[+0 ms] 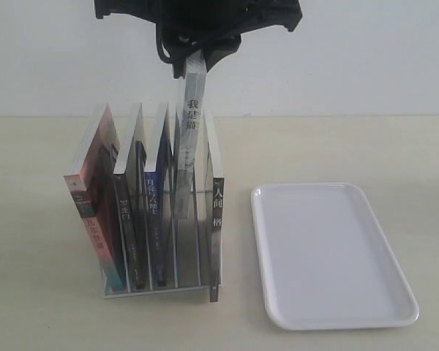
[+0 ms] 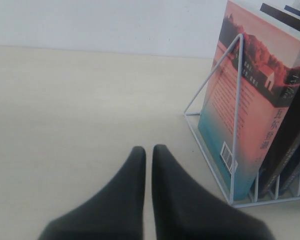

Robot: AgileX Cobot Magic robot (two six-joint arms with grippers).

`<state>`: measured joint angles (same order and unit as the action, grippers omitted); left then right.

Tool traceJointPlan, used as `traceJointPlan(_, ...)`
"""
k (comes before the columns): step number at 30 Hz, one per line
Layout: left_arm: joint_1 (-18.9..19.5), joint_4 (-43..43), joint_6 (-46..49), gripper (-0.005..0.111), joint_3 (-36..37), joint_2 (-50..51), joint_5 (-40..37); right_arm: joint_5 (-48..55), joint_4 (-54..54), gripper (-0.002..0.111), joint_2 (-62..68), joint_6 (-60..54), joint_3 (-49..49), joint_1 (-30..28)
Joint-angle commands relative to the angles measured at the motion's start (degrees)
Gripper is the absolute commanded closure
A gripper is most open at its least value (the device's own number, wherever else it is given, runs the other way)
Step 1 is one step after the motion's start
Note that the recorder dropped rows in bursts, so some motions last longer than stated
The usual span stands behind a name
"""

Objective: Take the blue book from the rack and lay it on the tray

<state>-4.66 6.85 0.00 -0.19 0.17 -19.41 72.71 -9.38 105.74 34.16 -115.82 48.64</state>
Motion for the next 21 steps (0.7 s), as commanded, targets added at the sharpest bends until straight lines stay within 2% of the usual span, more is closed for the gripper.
traceJointPlan(1,0.1,-0.3,-0.4,0.103,0.2,-0.2,0.3,-2.8,0.1,0.109,-1.4,-0.2,-0.9,0.0)
traceJointPlan(21,0.1,-0.3,-0.4,0.103,0.2,-0.2,0.3,-2.8,1.1,0.109,-1.2,-1.1,-0.8,0.0)
